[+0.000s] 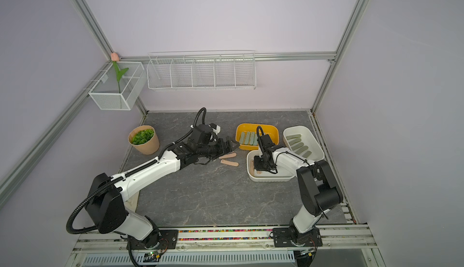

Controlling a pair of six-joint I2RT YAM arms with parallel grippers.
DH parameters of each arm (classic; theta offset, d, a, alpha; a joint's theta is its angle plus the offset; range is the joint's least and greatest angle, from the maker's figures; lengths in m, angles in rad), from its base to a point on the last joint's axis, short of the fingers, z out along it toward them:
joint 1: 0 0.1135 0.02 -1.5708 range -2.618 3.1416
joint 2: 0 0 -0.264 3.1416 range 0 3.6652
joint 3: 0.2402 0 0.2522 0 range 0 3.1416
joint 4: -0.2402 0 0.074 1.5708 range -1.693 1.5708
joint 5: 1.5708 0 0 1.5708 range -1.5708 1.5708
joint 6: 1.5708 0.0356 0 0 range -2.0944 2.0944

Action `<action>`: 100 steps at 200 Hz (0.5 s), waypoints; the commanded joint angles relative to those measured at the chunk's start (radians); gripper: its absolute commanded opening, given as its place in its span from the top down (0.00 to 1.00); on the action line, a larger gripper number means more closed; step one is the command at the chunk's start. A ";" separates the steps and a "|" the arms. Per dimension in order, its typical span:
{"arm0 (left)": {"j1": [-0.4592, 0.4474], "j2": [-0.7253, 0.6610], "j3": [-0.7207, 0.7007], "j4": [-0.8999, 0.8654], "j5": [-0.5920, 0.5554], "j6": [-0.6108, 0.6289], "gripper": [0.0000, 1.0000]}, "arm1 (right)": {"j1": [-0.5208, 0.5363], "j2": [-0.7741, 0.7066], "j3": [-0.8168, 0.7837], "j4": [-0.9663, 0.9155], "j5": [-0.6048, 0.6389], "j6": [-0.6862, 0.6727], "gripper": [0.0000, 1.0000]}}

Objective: Place the fruit knives into the storage box by color
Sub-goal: Place the fruit knife in the storage box.

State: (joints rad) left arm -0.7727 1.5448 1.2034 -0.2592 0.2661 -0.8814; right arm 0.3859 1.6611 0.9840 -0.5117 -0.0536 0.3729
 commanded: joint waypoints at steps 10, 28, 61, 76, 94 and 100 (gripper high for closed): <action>-0.003 -0.008 -0.013 0.017 -0.001 0.010 0.01 | -0.007 0.028 0.022 0.013 -0.003 -0.007 0.70; -0.002 -0.010 -0.013 0.018 -0.002 0.010 0.01 | -0.007 0.033 0.022 0.012 -0.001 -0.008 0.65; -0.002 -0.015 -0.013 0.016 -0.001 0.015 0.01 | -0.007 0.006 0.020 -0.006 0.007 -0.008 0.58; 0.001 -0.023 -0.016 0.007 -0.011 0.021 0.01 | -0.007 -0.033 0.018 -0.021 0.015 -0.008 0.54; 0.013 -0.045 -0.036 0.008 -0.015 0.019 0.01 | -0.007 -0.094 0.021 -0.048 0.020 -0.008 0.47; 0.020 -0.054 -0.046 0.010 -0.014 0.016 0.01 | -0.007 -0.115 0.022 -0.057 0.020 -0.007 0.44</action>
State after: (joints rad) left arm -0.7708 1.5364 1.1904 -0.2592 0.2649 -0.8776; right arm 0.3859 1.6463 0.9859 -0.5220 -0.0437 0.3725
